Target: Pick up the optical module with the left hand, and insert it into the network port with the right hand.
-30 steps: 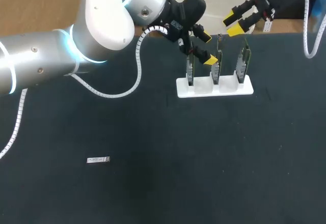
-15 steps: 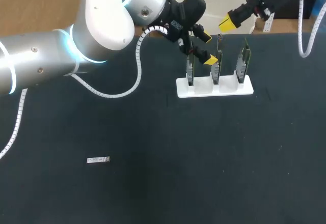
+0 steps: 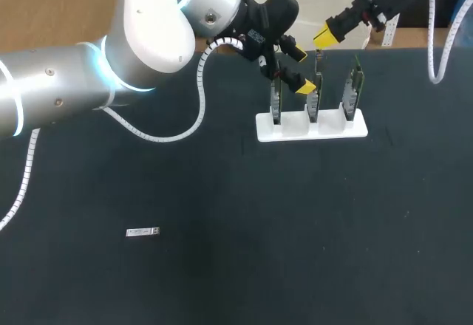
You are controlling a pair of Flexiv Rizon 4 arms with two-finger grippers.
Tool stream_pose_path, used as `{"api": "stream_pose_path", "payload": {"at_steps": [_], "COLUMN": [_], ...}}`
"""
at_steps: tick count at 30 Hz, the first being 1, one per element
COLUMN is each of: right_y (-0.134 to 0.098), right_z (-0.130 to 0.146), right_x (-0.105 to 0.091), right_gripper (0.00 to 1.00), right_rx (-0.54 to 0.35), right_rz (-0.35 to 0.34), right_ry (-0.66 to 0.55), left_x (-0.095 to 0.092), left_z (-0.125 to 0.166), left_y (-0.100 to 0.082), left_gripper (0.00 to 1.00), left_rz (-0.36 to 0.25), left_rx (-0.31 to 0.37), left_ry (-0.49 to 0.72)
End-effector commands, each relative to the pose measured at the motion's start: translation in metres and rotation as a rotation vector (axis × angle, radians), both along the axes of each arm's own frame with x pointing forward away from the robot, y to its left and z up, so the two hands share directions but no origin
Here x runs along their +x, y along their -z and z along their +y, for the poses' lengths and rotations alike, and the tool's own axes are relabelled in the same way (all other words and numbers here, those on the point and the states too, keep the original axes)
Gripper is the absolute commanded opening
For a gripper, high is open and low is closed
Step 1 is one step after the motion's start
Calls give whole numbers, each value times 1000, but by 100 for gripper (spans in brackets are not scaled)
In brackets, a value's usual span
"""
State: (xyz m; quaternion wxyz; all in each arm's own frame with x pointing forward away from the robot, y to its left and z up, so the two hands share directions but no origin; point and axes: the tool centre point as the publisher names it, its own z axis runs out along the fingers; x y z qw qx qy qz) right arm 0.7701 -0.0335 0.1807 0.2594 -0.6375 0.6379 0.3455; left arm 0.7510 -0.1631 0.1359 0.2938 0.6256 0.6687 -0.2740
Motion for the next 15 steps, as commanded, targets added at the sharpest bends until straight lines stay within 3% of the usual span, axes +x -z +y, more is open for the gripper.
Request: {"api": "stream_pose_path", "payload": {"at_steps": [1, 15], "right_y": [4, 17], "right_z": [2, 0], "right_x": [0, -2], "right_gripper": [0, 0], "right_rx": [-6, -36], "right_rz": [6, 33], "right_ry": [1, 14], "left_x": [2, 2], "left_z": [-1, -1], "left_y": [0, 0], "left_gripper": [100, 100], "left_rz": [3, 3], "left_rx": [5, 5], "left_ry": [1, 1]}}
